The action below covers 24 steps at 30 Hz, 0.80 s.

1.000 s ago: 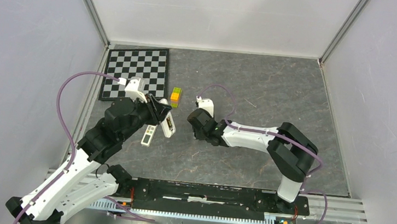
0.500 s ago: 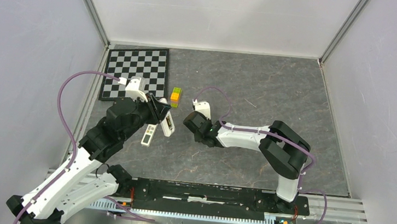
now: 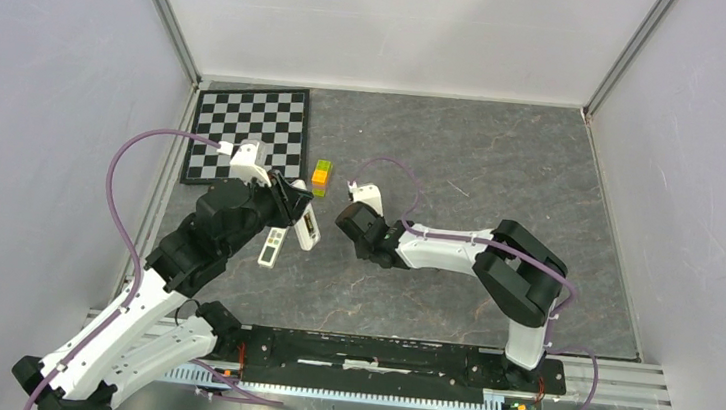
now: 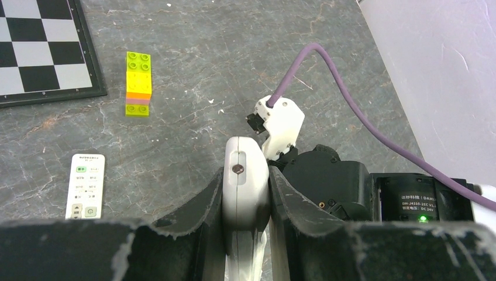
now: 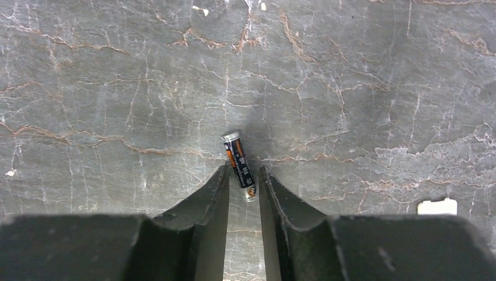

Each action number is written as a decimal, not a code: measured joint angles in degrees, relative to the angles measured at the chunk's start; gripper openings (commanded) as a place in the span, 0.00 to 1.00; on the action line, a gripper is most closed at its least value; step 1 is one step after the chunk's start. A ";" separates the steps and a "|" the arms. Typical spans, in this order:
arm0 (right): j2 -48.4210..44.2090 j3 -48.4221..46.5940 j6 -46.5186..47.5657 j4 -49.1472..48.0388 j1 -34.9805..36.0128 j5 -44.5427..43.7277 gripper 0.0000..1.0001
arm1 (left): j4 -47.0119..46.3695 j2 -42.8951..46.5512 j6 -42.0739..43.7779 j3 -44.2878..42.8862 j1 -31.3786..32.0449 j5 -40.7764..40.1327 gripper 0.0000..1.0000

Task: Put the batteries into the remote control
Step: Pick up the battery from the center of the board.

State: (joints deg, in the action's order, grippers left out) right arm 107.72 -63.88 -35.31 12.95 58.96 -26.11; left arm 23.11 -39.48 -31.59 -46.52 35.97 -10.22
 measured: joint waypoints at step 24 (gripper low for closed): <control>-29.11 29.11 10.19 -20.57 -5.29 8.87 0.05 | -6.84 -5.09 -0.02 2.38 0.00 11.93 0.02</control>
State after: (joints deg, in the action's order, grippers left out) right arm 78.61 -34.76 -25.12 -7.62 53.67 -17.23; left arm 16.27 -44.58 -31.62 -44.14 35.97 1.72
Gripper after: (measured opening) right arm 0.096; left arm 0.339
